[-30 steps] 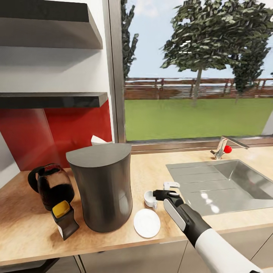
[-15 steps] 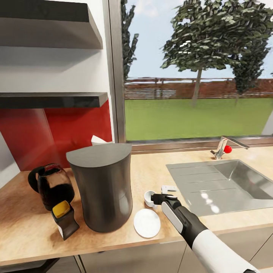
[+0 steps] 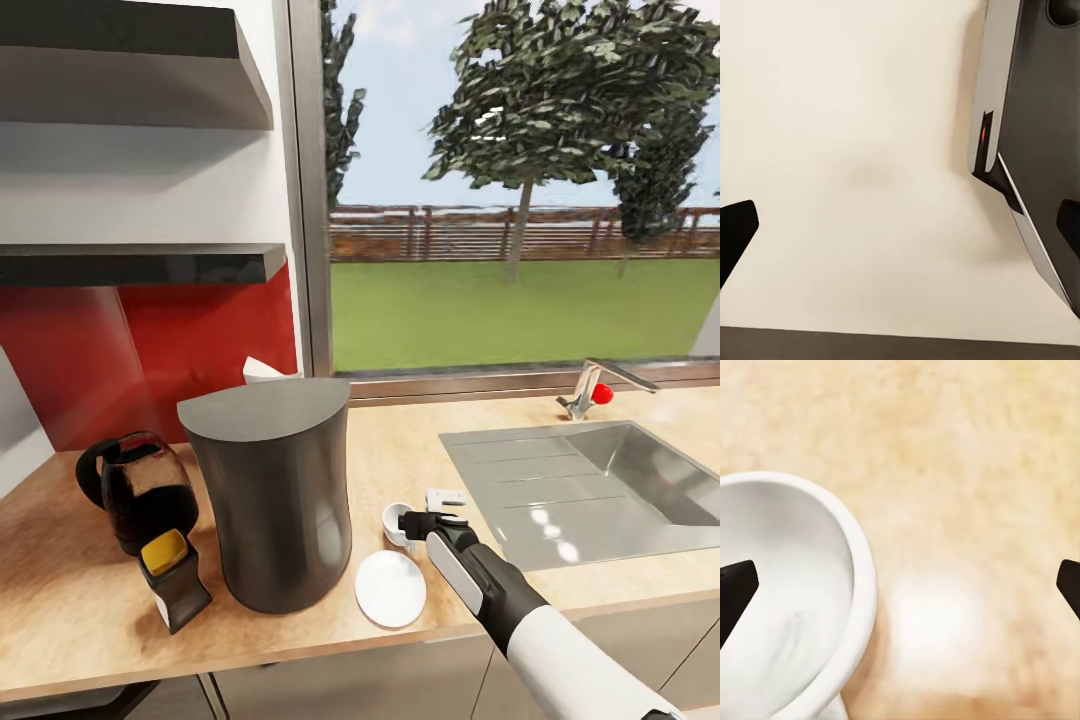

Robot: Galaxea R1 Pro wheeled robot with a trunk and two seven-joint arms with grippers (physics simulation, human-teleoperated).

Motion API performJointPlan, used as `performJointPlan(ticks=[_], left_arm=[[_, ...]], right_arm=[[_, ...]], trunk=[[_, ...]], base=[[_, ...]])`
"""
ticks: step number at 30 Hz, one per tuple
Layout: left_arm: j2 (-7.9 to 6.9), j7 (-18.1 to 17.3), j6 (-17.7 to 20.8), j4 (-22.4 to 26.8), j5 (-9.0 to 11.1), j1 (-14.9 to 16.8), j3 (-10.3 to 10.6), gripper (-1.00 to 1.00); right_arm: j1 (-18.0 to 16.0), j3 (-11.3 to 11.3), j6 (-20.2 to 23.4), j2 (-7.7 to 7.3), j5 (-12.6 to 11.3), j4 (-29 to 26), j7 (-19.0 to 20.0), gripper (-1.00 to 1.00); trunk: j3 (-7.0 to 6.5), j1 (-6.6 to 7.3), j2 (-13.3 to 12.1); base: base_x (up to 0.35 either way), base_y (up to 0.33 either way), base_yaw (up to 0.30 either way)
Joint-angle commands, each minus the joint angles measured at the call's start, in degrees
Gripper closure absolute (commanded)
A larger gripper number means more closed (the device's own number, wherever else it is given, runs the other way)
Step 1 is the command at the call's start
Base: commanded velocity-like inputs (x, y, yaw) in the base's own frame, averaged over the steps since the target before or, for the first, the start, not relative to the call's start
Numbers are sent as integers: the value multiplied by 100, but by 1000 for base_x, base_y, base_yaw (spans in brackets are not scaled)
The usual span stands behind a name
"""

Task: Set up a coffee station on the kitchen countertop: keep the coffee maker on the countertop, move the bottle of coffee from the kitchen shelf to the counter next to the coffee maker, place a paper coffee filter on top of the coffee maker, put the saucer next to the coffee maker with the coffee cup on the saucer, and place the electric kettle next to the coffee maker.

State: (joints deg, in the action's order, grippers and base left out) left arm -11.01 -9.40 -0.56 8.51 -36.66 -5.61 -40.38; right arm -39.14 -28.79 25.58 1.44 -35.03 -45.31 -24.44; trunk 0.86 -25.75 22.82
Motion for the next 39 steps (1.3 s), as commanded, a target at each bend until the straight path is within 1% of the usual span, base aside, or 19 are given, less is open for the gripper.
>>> performJointPlan(ticks=[1,10,13,24,25,39], left_arm=[[3,-36,-6,14,-51,-2,-49,-100],[3,-36,-6,11,-51,-2,-49,-100],[3,-36,-6,11,-51,-2,-49,-100],[3,-36,-6,11,-51,-2,-49,-100],[3,-36,-6,11,-51,-2,-49,-100],[3,-36,-6,11,-51,-2,-49,-100]], right_arm=[[-5,-20,9,-3,-51,-5,-52,-100],[-6,-17,9,-3,-48,1,-52,-100],[-6,-21,8,2,-54,186,-52,-100],[-6,-22,8,6,-56,247,33,-100],[-6,-22,6,6,-56,248,35,100],[-6,-22,7,6,-56,247,60,100]], trunk=[[9,-4,10],[9,-4,10],[9,-4,10],[9,-4,10],[9,-4,10],[9,-4,10]], base=[[0,0,0],[0,0,0],[0,0,0],[0,0,0],[0,0,0],[0,0,0]])
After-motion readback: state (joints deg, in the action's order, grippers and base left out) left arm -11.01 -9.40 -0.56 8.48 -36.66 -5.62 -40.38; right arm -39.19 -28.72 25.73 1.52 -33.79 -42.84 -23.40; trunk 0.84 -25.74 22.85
